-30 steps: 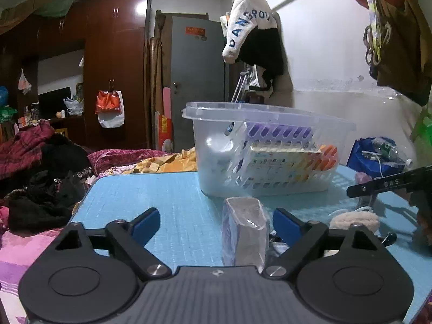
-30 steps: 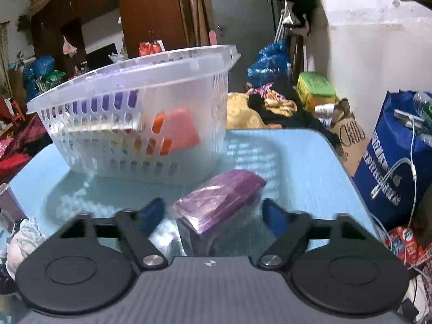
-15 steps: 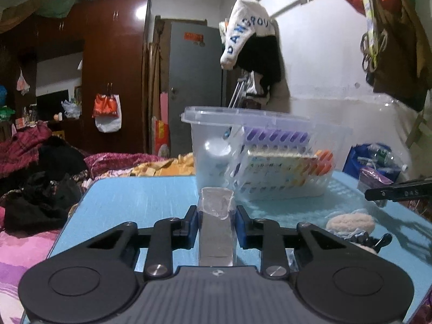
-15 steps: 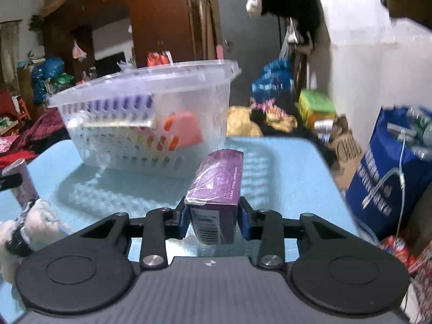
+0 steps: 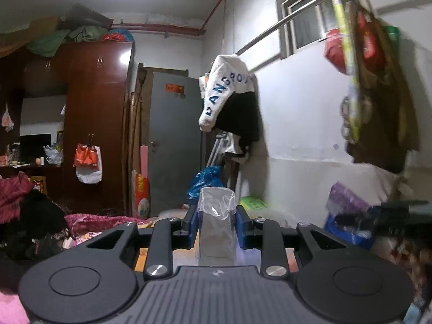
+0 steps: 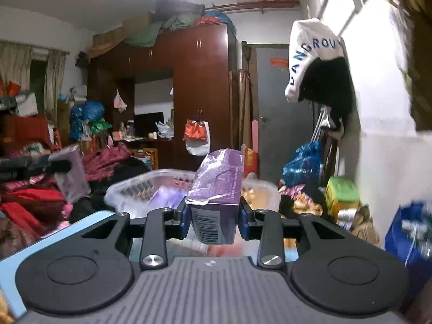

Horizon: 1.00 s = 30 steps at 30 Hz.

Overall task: Organize objects
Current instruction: 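Lower the purple box and clear cup into the basket and open both grippers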

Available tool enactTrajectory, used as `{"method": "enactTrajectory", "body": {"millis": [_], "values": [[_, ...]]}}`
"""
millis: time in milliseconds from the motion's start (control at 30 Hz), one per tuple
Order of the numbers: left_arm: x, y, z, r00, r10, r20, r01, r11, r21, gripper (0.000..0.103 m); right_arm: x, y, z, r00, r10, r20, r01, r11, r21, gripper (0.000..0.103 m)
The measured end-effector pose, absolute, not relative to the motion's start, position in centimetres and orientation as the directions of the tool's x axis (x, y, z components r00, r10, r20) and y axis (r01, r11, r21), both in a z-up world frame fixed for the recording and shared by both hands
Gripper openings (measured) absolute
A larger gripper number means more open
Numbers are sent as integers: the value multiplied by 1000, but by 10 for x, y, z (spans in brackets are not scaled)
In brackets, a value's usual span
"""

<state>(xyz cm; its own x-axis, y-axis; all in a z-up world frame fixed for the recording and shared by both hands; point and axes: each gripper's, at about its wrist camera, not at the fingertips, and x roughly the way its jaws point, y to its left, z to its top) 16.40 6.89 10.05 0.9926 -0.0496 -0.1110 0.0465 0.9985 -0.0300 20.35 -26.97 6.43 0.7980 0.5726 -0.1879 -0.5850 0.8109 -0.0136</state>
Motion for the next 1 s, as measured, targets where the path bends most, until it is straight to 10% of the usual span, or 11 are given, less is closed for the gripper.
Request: {"method": "enactTrajectory", "body": {"millis": [267, 1000], "values": [[297, 74, 95, 927, 92, -363, -96, 995, 8, 32, 303, -214, 69, 778, 474, -412, -513, 858, 18, 37], [320, 75, 51, 901, 110, -420, -104, 994, 38, 44, 332, -220, 40, 720, 480, -501, -496, 861, 112, 41]]}}
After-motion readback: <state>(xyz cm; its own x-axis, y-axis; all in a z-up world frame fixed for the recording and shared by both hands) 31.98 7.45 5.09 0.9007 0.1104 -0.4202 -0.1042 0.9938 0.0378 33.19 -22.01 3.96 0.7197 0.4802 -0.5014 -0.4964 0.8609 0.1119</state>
